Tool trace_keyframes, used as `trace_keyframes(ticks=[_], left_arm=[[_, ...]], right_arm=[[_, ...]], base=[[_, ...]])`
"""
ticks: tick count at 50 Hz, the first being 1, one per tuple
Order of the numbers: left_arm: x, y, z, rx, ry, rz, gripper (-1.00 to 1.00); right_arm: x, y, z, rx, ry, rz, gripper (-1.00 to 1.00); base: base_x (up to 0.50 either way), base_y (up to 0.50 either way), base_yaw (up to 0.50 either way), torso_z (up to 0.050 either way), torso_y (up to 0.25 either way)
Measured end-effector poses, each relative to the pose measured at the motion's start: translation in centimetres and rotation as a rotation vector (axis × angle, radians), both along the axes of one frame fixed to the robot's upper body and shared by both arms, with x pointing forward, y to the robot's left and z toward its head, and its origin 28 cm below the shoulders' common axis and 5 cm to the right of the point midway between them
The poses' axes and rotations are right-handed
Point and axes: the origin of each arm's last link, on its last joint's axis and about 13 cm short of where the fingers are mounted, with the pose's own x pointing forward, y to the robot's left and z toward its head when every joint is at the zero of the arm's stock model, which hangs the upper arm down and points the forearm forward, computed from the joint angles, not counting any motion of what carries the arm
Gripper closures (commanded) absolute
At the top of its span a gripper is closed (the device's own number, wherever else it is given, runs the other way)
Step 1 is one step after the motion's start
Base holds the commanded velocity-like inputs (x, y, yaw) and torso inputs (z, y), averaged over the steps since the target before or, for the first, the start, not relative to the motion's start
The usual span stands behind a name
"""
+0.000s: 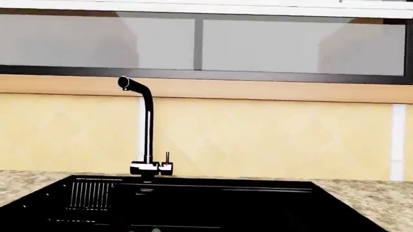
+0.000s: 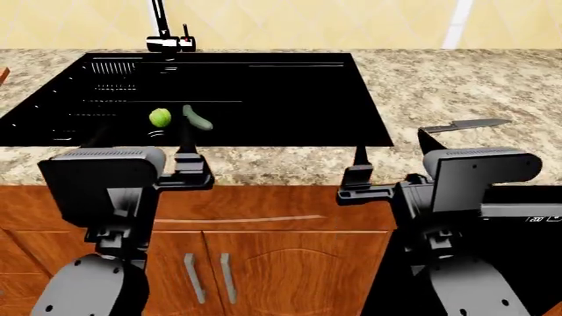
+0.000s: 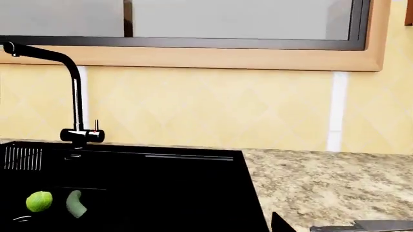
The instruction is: Pick the vegetables from the sink and place them on the cutting board.
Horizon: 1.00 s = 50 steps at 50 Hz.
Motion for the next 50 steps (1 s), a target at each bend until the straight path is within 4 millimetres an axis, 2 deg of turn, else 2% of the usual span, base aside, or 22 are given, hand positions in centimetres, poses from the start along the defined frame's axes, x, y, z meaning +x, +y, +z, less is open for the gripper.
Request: trace_keyframes(ticks=[6, 13, 36, 42, 50], left_arm=[[0.8, 0.0, 1.5, 0.01, -0.008, 0.009, -1.0], [1.5, 0.1, 2.6, 0.02, 0.002, 0.018, -1.0], [2.8, 0.0, 3.8, 0.069, 0.051, 0.027, -1.0], [4.6, 0.2, 4.0, 0.079, 0.083, 0.036, -1.0], [8.3, 0.8, 4.8, 0.056, 0.142, 0.07, -1.0]], right_arm=[[0.6, -0.1, 2.0, -0.005, -0.009, -0.004, -1.0], [1.3, -0.1, 3.2, 0.002, 0.004, 0.008, -1.0], [2.9, 0.2, 4.1, -0.02, 0.069, 0.019, -1.0], [5.0, 0.0, 4.3, -0.006, 0.114, 0.023, -1.0], [9.6, -0.7, 5.2, 0.032, 0.19, 0.024, -1.0]], base=[[0.09, 0.37, 0.0, 0.025, 0.0], [0.13, 0.5, 0.0, 0.0, 0.0], [0.15, 0.5, 0.0, 0.0, 0.0], [0.22, 0.49, 0.0, 0.0, 0.0], [0.44, 0.32, 0.0, 0.0, 0.0]])
